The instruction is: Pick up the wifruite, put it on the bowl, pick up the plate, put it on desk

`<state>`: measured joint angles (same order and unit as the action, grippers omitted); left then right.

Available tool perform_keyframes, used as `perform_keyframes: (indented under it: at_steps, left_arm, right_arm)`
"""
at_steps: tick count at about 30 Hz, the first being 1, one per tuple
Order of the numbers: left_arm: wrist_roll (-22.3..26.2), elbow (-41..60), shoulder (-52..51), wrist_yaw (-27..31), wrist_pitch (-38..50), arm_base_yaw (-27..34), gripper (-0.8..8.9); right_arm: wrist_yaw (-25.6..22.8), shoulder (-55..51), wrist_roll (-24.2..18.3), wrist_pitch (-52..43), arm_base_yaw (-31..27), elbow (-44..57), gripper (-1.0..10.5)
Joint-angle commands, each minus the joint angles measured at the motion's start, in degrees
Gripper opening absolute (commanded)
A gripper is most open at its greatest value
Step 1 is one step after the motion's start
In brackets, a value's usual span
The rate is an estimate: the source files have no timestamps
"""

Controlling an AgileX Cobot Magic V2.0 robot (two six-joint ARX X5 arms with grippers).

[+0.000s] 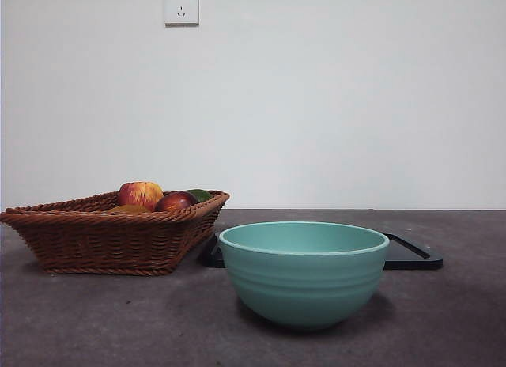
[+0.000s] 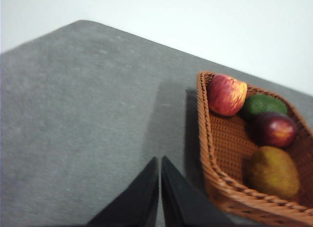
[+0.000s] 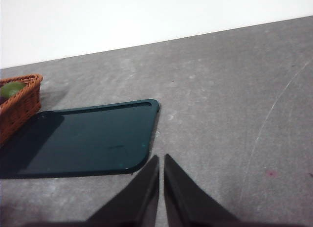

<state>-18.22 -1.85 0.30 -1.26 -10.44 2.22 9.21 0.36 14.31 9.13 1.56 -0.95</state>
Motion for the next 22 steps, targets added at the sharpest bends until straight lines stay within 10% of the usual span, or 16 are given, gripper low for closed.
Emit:
perform_keyframes:
  at_steps: [1, 22]
  left_arm:
    - [-4.37, -0.42, -0.11, -0.74, -0.42, 0.02, 0.09]
    - [-0.98, -25.73, 12.09, -11.43, -15.17, 0.02, 0.1]
  right_arm:
    - [-0.04, -0.15, 3.23, -0.39, 0.09, -0.24, 0.1]
    - [0.59, 8.74, 1.6, 13.05, 0.09, -28.11, 0.1]
